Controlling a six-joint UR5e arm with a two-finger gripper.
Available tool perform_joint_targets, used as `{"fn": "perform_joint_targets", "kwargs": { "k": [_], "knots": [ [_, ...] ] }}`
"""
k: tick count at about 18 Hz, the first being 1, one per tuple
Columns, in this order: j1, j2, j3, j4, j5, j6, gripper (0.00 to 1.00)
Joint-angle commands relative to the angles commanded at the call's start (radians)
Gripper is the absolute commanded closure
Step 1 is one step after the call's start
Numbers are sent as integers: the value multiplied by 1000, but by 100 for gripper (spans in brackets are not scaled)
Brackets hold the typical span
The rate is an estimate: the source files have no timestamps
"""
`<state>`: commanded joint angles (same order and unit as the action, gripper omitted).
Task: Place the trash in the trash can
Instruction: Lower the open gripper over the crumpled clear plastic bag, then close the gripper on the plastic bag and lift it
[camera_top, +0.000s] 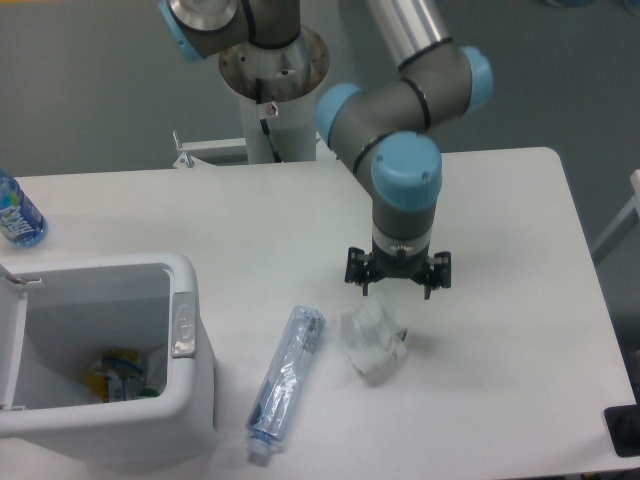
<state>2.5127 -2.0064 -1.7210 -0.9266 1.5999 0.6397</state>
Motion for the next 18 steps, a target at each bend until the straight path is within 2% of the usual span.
{"fn": "perform_joint_targets", "kwargs": {
  "k": [2, 3, 6, 7, 8, 9, 13, 18],
  "knots": [
    [0, -2, -6, 3, 0, 2, 0],
    [0, -3, -5, 5, 2, 2, 7],
    [2, 0, 0, 5, 3, 5, 49],
    [2, 0, 8, 3, 2, 5, 65],
    [2, 0, 14, 5, 2, 5, 85],
    [2, 0, 20, 6, 2, 5, 99],
    [3, 1, 24, 9, 2, 11, 100],
    [6, 9, 73, 5, -3, 15, 100]
  ]
}}
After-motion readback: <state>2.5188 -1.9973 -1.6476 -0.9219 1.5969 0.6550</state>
